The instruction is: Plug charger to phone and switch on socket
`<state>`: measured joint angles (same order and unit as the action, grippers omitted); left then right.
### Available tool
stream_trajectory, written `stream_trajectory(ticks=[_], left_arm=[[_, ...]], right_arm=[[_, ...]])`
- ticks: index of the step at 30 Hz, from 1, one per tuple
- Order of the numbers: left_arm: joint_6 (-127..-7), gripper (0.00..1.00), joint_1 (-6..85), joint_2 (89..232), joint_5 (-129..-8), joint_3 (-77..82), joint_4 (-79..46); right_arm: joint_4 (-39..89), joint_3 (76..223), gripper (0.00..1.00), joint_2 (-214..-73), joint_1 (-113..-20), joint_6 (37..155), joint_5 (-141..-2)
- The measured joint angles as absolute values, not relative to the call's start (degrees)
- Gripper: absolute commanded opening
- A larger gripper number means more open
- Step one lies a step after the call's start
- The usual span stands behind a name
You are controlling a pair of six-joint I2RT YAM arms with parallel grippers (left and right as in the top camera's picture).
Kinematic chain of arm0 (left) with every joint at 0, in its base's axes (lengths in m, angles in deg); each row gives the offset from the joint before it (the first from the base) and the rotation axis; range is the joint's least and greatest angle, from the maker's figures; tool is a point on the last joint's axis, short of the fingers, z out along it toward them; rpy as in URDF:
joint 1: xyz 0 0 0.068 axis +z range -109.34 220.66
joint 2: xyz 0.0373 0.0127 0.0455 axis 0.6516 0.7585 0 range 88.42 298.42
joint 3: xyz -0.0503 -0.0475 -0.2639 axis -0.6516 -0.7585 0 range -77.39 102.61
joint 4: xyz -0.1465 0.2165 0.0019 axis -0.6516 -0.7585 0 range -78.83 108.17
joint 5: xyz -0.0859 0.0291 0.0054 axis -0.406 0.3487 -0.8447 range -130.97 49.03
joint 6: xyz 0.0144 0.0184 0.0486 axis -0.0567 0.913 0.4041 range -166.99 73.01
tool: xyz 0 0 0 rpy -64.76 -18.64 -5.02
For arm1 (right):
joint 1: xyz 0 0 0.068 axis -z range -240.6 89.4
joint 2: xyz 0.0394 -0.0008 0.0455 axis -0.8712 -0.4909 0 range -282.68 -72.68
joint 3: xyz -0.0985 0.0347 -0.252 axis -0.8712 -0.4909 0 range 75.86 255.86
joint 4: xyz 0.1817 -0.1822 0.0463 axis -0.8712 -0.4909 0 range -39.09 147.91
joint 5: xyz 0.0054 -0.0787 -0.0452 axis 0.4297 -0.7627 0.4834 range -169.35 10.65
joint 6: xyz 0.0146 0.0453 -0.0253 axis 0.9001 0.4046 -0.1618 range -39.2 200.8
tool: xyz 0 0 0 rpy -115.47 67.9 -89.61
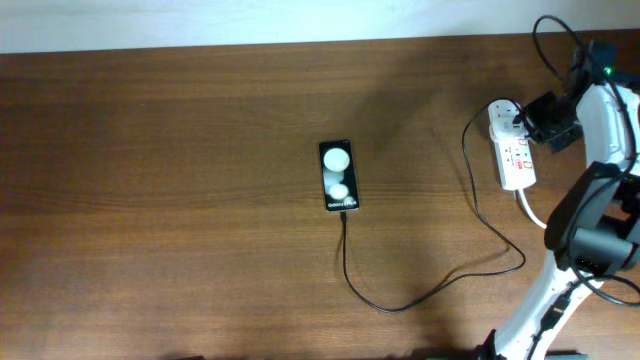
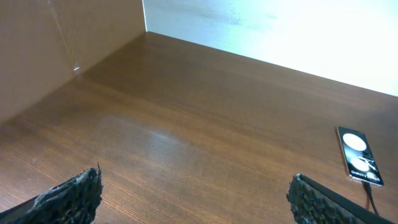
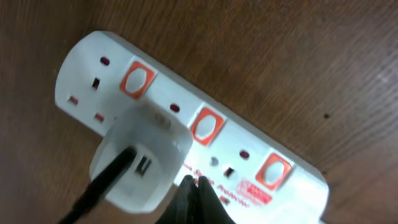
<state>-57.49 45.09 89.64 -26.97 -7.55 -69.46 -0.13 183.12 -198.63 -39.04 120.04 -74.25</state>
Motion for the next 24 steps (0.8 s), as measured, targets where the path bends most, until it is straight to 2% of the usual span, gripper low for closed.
stream_trajectory(ticks=[19,24], left_arm=[[-57.49,0.99,45.09,89.64,-26.97,-7.55,-69.44],[-57.49,0.99,45.09,89.64,-26.97,-7.55,-69.46]], right_arm=[[4.0,183.12,0.04,-203.61,-38.69,120.09,-73.9],[-2.06,184.08,0.04,-204.16,-41.01,120.04,-73.15]])
